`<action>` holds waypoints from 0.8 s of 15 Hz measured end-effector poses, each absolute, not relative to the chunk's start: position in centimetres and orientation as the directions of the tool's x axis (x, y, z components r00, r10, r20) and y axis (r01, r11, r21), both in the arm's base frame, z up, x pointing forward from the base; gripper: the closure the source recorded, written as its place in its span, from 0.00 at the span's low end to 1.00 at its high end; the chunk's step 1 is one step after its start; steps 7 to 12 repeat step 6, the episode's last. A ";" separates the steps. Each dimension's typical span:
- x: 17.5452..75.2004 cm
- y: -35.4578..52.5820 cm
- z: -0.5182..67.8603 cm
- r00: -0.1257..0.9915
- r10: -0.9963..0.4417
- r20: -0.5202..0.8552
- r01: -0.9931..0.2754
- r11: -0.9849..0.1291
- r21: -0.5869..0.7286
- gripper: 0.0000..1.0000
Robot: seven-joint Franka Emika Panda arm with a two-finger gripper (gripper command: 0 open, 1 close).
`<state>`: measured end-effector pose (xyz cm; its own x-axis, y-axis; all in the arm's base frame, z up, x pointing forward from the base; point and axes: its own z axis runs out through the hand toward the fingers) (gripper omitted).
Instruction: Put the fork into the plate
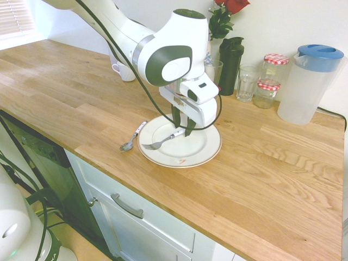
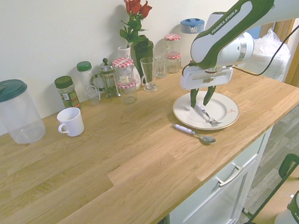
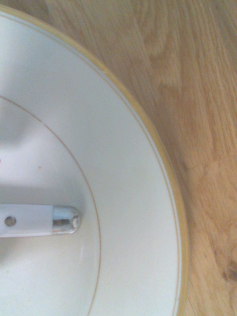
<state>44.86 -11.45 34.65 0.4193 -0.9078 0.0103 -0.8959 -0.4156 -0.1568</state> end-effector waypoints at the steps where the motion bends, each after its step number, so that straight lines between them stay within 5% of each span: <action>1: 44.8 -11.6 34.9 0.415 -0.910 0.014 -0.897 -0.412 -0.163 0.00; 12: 43.8 -12.8 37.7 0.378 -0.925 0.039 -0.899 -0.377 -0.222 0.00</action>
